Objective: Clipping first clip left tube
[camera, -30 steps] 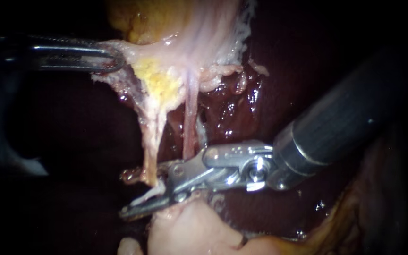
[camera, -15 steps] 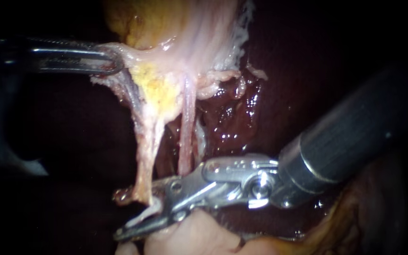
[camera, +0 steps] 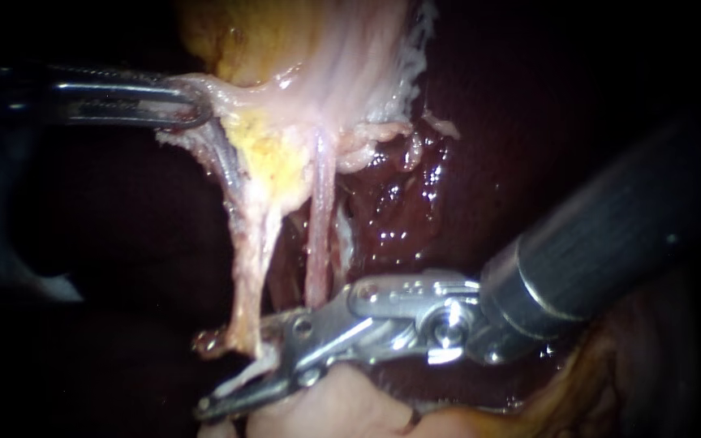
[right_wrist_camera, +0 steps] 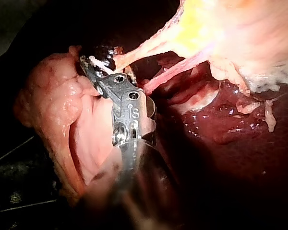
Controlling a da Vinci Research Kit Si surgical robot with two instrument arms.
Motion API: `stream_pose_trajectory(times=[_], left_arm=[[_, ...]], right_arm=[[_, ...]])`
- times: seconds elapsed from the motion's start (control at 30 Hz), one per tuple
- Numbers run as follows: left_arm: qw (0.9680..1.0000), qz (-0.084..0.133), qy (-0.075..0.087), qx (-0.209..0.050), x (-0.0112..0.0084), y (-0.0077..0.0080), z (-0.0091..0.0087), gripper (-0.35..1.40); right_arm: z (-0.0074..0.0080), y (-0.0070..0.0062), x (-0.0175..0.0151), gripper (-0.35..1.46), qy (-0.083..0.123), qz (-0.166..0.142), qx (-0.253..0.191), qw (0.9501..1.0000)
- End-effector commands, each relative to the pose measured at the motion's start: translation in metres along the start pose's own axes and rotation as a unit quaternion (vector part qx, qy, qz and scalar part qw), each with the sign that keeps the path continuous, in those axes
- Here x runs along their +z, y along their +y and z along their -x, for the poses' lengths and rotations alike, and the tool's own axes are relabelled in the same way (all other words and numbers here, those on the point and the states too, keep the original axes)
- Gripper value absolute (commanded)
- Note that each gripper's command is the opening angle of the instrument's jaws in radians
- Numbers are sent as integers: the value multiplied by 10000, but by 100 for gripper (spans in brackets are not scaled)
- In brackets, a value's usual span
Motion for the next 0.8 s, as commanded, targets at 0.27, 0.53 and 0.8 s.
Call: stream_pose_trajectory(times=[0.27, 0.53, 0.8], left_arm=[[10000, 0, 0, 2, 0, 0, 1, -35], [10000, -16, 3, 3, 1, -1, 1, -35], [10000, -17, 3, 4, 1, -1, 1, -35]], right_arm=[[0, 3, -1, 24, -18, -73, 259, 9996], [2, 11, -6, -6, -106, -330, 317, 9989], [5, 14, -12, -35, -106, -218, 718, 9971]])
